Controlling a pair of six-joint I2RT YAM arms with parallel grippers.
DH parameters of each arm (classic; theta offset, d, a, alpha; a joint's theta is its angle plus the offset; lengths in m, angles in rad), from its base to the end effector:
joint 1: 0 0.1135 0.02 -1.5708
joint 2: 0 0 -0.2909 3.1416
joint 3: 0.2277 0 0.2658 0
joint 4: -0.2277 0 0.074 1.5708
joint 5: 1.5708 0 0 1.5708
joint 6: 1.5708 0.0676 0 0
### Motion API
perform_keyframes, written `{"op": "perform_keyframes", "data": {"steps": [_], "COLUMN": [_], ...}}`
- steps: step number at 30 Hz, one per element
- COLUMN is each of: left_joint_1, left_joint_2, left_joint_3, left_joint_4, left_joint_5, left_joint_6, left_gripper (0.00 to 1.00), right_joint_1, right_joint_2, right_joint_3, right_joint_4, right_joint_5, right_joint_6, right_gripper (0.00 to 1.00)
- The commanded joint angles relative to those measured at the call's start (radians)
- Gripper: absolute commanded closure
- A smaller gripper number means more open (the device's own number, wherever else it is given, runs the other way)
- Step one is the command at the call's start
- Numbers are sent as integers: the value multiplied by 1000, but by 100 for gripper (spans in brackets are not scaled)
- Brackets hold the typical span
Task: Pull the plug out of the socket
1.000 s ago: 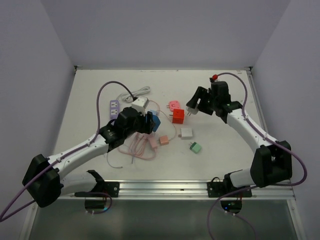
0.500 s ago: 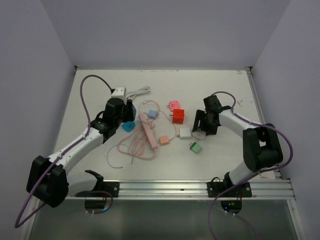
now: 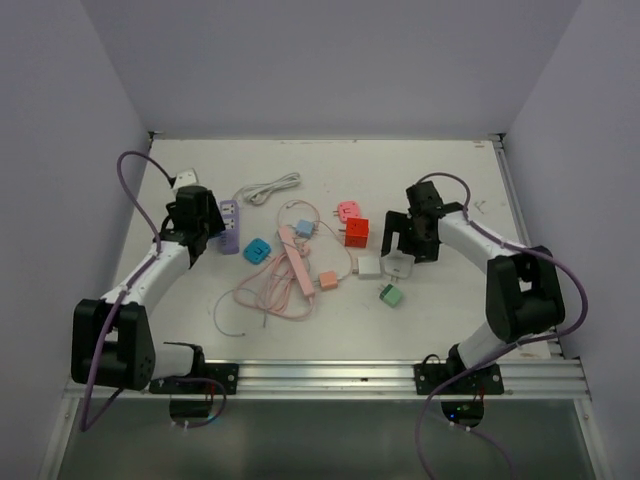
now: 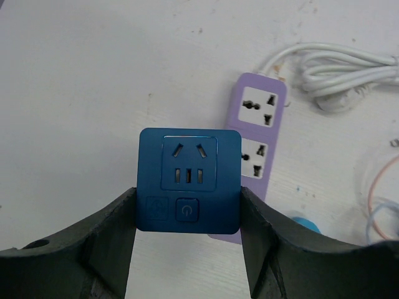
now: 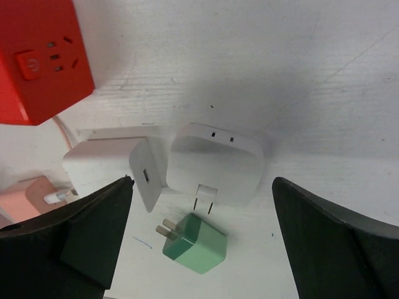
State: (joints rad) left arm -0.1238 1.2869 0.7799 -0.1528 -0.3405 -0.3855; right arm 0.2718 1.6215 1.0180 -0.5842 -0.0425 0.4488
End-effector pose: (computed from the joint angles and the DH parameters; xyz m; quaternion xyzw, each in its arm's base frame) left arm 0.3033 -0.0150 0.2351 -0.1894 0.8678 0.0380 0.4579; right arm 0.3218 0.0927 0.1752 0.0827 0.9780 0.0866 0.1708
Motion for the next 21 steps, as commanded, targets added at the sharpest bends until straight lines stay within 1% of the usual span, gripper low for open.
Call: {"op": "perform_keyframes", "data": {"steps": [1, 3, 6, 9, 12, 13, 14, 15, 16, 17, 18, 21], "left_joint_1": [61, 85, 111, 122, 124, 124, 124, 124, 124, 124, 124, 124], "left_joint_2": [58, 106, 169, 231, 258, 259, 261, 262, 259, 258, 246, 209], "left_joint_3": [61, 71, 97, 137, 148, 145, 144, 142, 142, 140, 128, 101], "left_joint_4": [35, 54, 81, 62, 59, 61, 59, 50, 47, 45, 45, 47], "left_joint_5": [-37, -46, -29, -37, -46, -52, -57, -60, -58, -52, -46, -42], "left_joint_6": [-65, -87, -75, -67, -69, -70, -70, -72, -72, -70, -69, -73], "left_gripper": [100, 100, 100, 99, 90, 82, 76, 61, 53, 48, 37, 24], "right_joint_1": [-2, -3, -2, -2, -2, -3, -3, -2, -2, -3, -3, -2], "right_joint_2": [-103, -149, -210, -262, -319, -339, -348, -354, -365, -370, -376, -410], "right_joint_3": [62, 67, 71, 67, 57, 53, 51, 53, 54, 56, 57, 45], "right_joint_4": [-51, -52, -55, -52, -51, -49, -52, -55, -60, -66, -69, -52], "right_joint_5": [19, 20, 1, -19, -30, -30, -42, -43, -43, -48, -51, -53], "right_joint_6": [-44, -47, -47, -35, -32, -32, -29, -28, -28, -28, -27, -21], "right_gripper": [2, 1, 1, 1, 1, 1, 1, 1, 1, 1, 1, 1]}}
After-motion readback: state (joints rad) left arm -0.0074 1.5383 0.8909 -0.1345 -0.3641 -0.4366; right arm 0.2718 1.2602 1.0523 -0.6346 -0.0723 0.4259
